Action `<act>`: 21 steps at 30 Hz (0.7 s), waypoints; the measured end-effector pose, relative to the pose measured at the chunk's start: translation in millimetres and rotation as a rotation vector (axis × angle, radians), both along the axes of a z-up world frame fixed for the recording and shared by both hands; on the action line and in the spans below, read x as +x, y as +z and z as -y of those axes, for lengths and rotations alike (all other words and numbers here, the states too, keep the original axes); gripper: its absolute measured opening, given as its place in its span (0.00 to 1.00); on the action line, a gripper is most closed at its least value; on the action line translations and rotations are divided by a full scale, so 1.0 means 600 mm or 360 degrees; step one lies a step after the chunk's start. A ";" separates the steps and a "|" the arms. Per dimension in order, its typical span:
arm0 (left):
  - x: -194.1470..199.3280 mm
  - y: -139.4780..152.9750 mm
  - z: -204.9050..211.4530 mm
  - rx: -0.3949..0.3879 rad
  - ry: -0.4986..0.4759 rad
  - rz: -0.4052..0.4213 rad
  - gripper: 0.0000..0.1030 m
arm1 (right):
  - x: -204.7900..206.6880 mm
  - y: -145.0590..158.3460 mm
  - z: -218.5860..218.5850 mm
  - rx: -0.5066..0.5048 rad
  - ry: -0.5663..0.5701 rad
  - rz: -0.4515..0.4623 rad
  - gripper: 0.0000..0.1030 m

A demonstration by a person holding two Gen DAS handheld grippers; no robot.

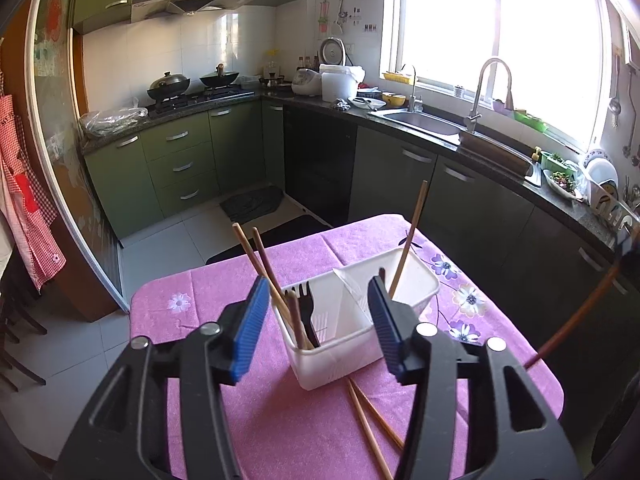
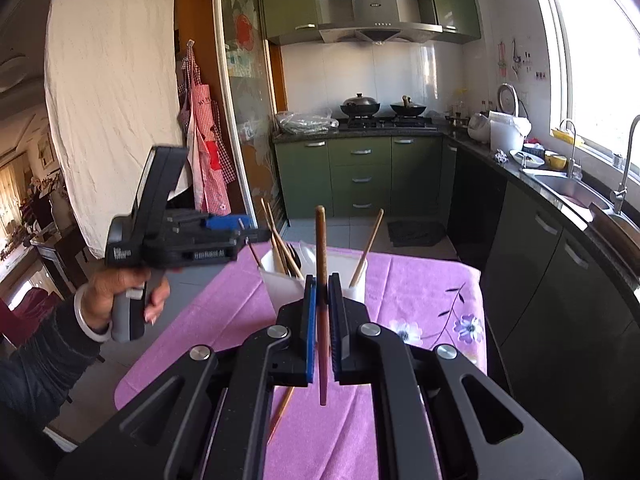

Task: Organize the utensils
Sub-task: 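Insert both held chopsticks into the white holder and open both grippers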

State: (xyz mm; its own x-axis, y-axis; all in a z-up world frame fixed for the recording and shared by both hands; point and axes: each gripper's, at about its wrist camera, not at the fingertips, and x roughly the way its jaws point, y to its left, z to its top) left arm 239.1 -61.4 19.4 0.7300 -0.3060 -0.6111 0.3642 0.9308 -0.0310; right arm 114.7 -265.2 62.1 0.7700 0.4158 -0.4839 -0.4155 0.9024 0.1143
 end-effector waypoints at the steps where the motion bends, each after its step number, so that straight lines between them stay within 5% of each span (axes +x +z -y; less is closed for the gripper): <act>1: -0.009 0.003 -0.004 -0.0015 0.0003 0.0006 0.54 | 0.009 0.017 0.000 0.0022 0.0003 0.0021 0.07; 6: -0.080 0.008 -0.021 0.0003 0.0025 0.0061 0.81 | 0.066 0.095 -0.002 0.0126 -0.0015 0.0142 0.07; 11: -0.147 -0.022 -0.052 -0.0017 0.0043 -0.0033 0.83 | 0.151 0.123 -0.022 0.0172 -0.0069 0.0174 0.07; 15: -0.185 -0.043 -0.082 -0.0045 0.0089 -0.0105 0.86 | 0.225 0.088 -0.045 0.0141 -0.0119 0.0077 0.07; 21: -0.245 -0.040 -0.121 -0.0137 0.0163 -0.0032 0.91 | 0.285 0.003 -0.072 0.0068 -0.0143 -0.0078 0.07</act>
